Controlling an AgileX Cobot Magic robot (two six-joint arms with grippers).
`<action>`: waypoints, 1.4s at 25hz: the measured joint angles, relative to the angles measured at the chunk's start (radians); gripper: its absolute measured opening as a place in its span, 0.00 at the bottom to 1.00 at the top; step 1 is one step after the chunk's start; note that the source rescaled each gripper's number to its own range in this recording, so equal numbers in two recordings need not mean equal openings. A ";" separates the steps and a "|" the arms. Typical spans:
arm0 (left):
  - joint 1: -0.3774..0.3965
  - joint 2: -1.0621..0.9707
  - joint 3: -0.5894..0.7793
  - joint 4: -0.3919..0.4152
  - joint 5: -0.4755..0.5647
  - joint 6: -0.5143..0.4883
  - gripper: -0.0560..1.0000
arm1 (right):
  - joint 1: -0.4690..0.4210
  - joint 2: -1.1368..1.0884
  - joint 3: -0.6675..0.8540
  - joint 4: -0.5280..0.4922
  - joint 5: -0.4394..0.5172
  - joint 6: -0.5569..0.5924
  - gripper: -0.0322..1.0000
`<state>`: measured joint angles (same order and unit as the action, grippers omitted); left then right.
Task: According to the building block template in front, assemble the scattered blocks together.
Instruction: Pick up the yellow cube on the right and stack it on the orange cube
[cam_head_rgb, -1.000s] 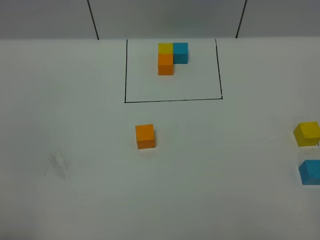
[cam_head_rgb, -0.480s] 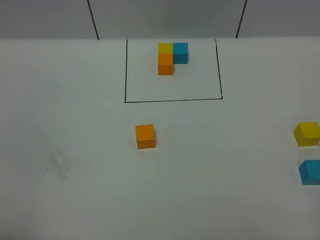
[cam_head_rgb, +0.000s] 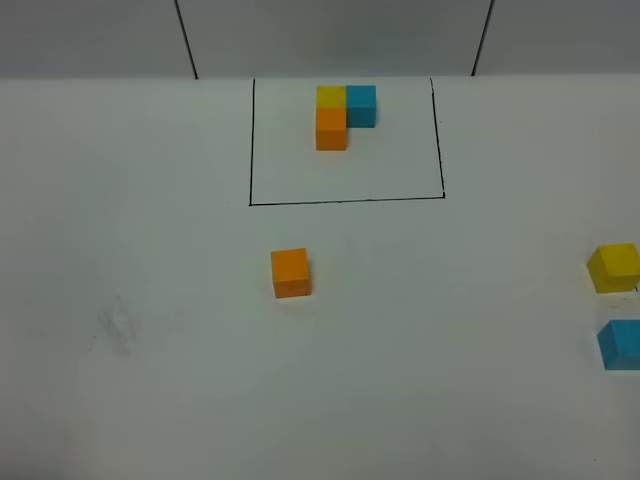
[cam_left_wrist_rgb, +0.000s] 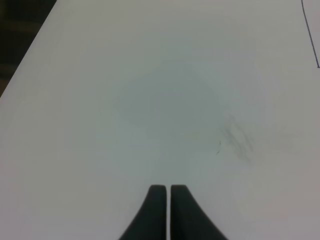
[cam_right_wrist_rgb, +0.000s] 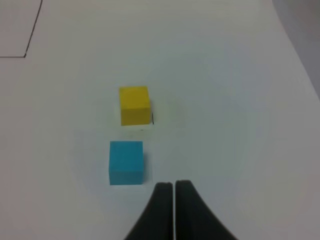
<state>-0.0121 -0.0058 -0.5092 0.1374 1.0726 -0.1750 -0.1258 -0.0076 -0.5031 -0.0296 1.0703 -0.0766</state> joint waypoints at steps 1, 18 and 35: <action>0.000 0.000 0.000 0.000 0.000 0.000 0.05 | 0.000 0.000 0.000 0.000 0.000 0.000 0.04; 0.000 0.000 0.000 0.000 0.000 0.000 0.05 | 0.000 0.000 0.000 -0.046 0.000 -0.052 0.22; 0.000 0.000 0.000 0.000 -0.001 0.000 0.05 | 0.000 0.312 -0.100 -0.029 -0.084 -0.054 0.94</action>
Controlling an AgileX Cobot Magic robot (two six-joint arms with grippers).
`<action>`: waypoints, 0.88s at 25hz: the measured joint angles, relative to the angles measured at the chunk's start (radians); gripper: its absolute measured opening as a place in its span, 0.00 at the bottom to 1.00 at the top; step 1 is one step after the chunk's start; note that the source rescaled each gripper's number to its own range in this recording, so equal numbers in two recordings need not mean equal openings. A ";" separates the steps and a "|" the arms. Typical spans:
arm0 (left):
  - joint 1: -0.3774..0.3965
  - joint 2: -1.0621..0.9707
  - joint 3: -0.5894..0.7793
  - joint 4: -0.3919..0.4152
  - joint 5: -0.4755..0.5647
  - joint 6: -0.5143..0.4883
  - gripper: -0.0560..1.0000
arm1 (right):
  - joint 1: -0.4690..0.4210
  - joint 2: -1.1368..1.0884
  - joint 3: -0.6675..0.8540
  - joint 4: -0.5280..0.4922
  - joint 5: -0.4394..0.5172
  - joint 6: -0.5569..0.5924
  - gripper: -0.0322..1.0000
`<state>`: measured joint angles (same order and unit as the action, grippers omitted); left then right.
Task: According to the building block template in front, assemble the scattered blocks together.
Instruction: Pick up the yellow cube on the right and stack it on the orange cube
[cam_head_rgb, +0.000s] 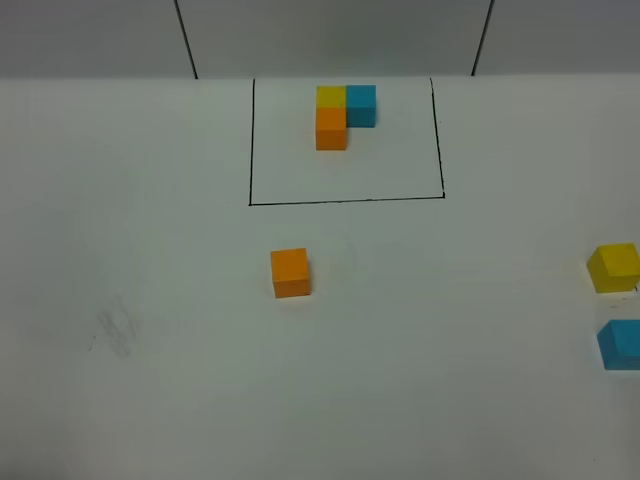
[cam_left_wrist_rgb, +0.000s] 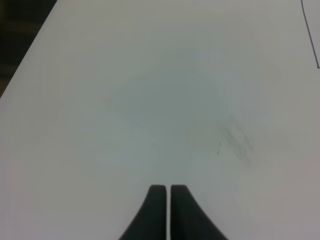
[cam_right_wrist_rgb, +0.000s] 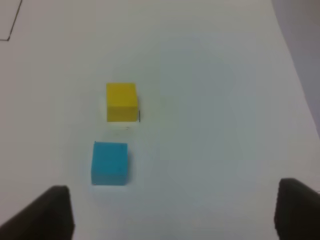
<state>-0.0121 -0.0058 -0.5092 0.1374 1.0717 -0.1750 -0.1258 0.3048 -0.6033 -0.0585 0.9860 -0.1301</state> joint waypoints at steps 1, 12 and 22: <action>0.000 0.000 0.000 0.000 0.000 0.000 0.05 | 0.000 0.055 -0.011 0.000 -0.019 0.000 0.94; 0.000 0.000 0.000 0.000 0.000 0.000 0.05 | 0.000 0.571 -0.076 0.059 -0.265 0.000 0.93; 0.000 0.000 0.000 0.000 0.000 0.000 0.05 | 0.000 0.920 -0.118 0.105 -0.448 0.000 0.93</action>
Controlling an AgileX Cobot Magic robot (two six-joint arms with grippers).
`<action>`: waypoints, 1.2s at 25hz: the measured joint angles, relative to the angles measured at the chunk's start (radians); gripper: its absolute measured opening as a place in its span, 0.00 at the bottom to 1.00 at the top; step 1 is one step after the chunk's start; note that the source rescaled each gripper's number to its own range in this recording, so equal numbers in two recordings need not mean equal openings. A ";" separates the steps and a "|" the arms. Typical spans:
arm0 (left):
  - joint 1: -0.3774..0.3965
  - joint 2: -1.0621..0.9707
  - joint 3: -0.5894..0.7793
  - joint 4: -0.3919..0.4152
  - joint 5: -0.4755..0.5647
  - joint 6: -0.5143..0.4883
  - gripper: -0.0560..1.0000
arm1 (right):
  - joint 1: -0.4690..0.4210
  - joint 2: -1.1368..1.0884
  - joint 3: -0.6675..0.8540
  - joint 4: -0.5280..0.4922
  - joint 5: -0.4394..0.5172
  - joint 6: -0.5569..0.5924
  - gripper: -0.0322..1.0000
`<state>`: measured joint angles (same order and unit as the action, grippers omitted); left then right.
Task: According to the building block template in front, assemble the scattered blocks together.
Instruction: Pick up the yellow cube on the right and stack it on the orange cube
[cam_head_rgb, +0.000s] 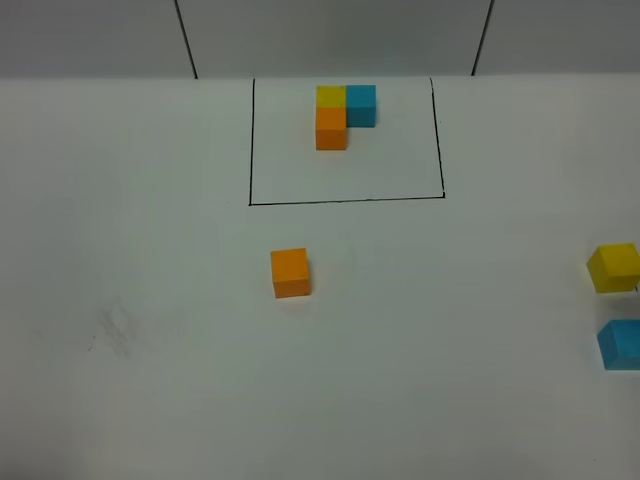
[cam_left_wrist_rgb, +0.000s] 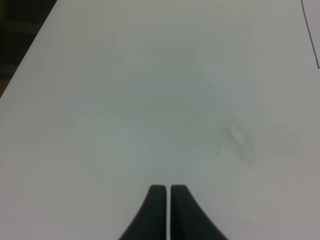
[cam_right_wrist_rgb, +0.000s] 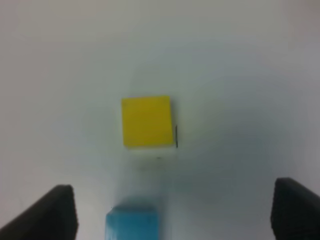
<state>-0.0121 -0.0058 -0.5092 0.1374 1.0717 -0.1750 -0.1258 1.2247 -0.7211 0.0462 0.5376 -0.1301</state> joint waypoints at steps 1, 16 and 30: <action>0.000 0.000 0.000 0.000 0.000 0.000 0.05 | 0.000 0.028 -0.009 0.002 -0.011 0.000 0.93; 0.000 0.000 0.000 0.003 0.000 0.000 0.05 | 0.066 0.291 -0.041 0.007 -0.146 -0.023 0.93; 0.000 0.000 0.000 0.003 0.000 0.000 0.05 | 0.079 0.410 -0.042 -0.017 -0.208 -0.055 0.93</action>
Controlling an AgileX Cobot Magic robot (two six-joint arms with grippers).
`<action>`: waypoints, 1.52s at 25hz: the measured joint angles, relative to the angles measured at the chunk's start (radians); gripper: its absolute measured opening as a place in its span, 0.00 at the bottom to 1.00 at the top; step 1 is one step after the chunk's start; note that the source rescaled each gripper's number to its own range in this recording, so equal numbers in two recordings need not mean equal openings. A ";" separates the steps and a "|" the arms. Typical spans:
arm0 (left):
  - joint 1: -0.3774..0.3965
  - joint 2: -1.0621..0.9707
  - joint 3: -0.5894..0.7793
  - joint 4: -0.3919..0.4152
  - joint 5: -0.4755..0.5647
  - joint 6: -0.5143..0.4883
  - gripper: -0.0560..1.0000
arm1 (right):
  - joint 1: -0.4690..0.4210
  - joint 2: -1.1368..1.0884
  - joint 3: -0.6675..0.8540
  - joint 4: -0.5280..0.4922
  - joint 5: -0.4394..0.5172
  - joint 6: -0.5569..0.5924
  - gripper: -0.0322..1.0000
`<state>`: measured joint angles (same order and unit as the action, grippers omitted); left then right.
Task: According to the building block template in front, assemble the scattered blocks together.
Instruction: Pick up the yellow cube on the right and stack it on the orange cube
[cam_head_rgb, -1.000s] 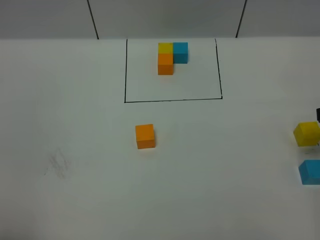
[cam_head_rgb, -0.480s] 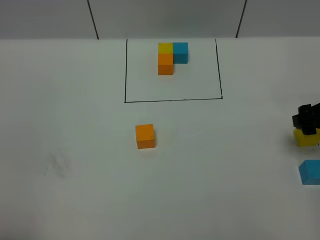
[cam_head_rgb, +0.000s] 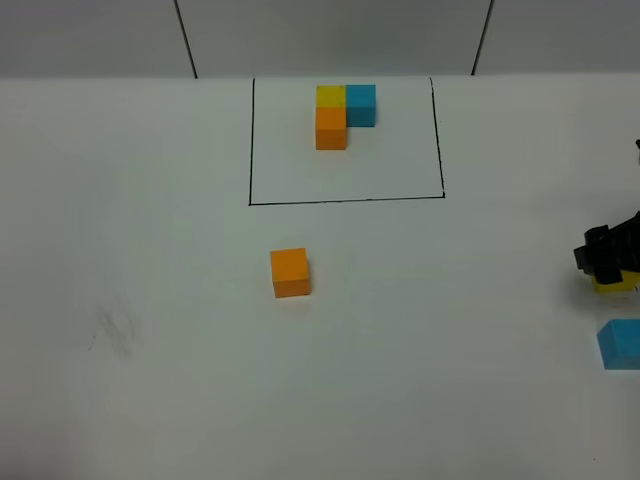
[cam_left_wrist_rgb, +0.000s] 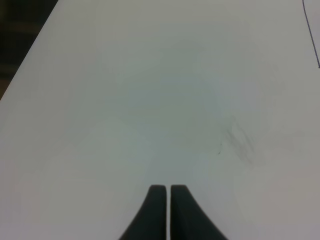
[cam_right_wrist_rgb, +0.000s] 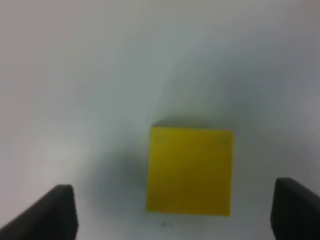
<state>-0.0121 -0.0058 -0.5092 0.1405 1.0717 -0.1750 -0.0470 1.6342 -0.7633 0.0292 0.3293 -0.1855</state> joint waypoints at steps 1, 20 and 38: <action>0.000 0.000 0.000 0.000 0.000 0.000 0.05 | 0.000 0.011 0.000 -0.002 -0.010 0.000 0.93; 0.000 0.000 0.000 0.000 0.000 0.001 0.05 | 0.000 0.186 -0.005 -0.042 -0.137 -0.003 0.71; 0.000 0.000 0.000 0.000 0.000 0.001 0.05 | 0.000 0.188 -0.008 0.017 -0.186 -0.004 0.56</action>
<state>-0.0121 -0.0058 -0.5092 0.1405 1.0717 -0.1740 -0.0470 1.8224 -0.7714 0.0465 0.1436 -0.1893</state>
